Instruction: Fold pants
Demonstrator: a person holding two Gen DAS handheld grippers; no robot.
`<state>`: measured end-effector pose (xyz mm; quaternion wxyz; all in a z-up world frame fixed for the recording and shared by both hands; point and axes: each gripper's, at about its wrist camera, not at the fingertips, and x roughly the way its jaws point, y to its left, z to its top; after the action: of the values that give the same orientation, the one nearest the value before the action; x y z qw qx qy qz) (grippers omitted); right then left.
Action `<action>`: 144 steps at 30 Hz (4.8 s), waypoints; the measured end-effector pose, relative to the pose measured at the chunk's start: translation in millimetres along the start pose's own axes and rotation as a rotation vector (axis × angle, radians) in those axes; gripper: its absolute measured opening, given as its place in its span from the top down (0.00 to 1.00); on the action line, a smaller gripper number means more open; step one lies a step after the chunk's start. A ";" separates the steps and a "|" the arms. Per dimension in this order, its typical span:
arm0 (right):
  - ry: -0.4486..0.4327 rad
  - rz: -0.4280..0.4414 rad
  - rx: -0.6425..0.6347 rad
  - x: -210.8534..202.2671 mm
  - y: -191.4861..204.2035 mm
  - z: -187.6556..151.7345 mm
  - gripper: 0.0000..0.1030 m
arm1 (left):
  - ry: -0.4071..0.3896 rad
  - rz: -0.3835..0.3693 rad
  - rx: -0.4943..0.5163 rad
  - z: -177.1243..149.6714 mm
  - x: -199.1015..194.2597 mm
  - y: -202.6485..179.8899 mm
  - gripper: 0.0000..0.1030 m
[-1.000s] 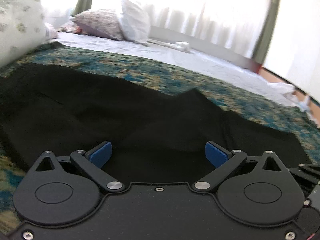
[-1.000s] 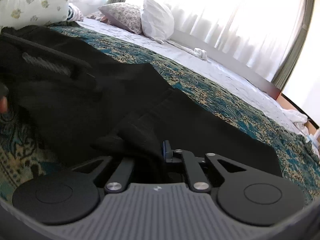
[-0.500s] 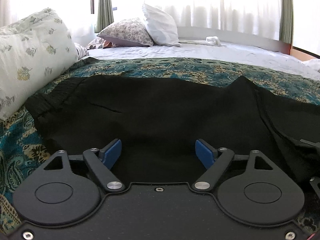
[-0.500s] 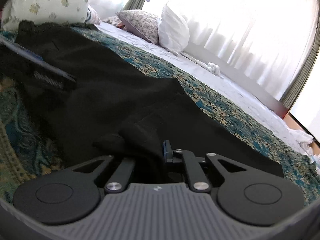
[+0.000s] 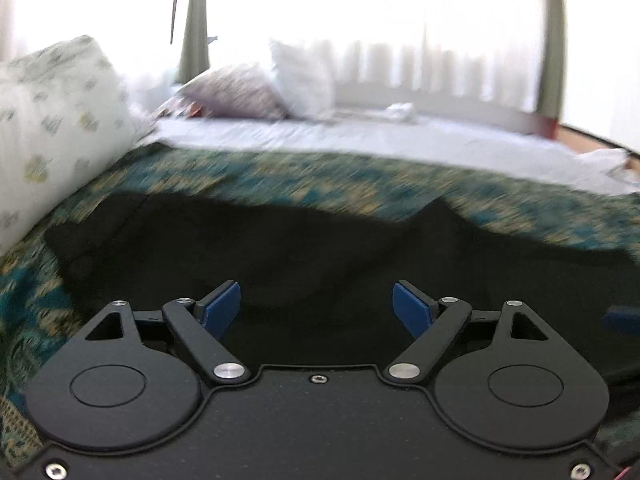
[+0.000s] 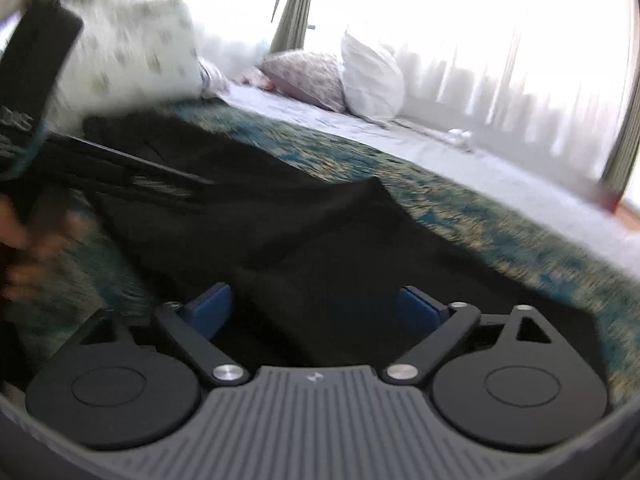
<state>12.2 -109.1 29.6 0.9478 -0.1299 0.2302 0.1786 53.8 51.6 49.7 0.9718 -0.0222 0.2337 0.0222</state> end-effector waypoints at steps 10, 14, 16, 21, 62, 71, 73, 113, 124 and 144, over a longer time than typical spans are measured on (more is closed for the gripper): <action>-0.072 -0.296 0.146 -55.8 -65.7 -30.9 0.35 | 0.018 -0.176 0.125 -15.5 -14.6 -87.3 0.64; -0.042 -0.465 0.210 -61.4 -91.6 -52.1 0.56 | 0.074 -0.188 0.128 -33.9 -9.7 -102.9 0.82; -0.019 -0.491 0.228 -61.6 -100.6 -63.4 0.58 | 0.082 -0.163 0.145 -41.3 -7.4 -104.1 0.81; 0.032 -0.507 0.232 -55.3 -102.2 -88.8 0.49 | 0.055 -0.153 0.191 -53.2 -12.0 -105.7 0.79; -0.087 -0.489 0.215 -61.8 -84.8 -80.3 0.13 | 0.065 -0.160 0.138 -55.0 -30.2 -79.2 0.40; -0.101 -0.432 0.147 -52.9 -59.1 -66.7 0.07 | 0.057 -0.171 0.121 -59.4 -39.5 -71.3 0.38; -0.101 -0.421 0.143 -50.8 -56.0 -65.2 0.05 | 0.057 -0.177 0.119 -60.1 -41.6 -68.8 0.38; 0.012 -0.191 -0.046 53.9 40.2 -2.2 0.00 | 0.073 0.231 -0.494 -15.7 24.1 172.2 0.00; 0.024 -0.171 -0.006 53.5 34.1 -2.2 0.00 | 0.119 0.239 -0.447 -8.4 50.8 178.4 0.00; -0.001 -0.189 -0.019 52.1 37.9 -5.7 0.00 | 0.093 0.238 -0.410 -11.4 54.3 174.7 0.09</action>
<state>38.1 -62.2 -6.7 0.9592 -0.1602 0.2146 0.0904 87.5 227.2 9.1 0.9257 -0.1923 0.2698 0.1823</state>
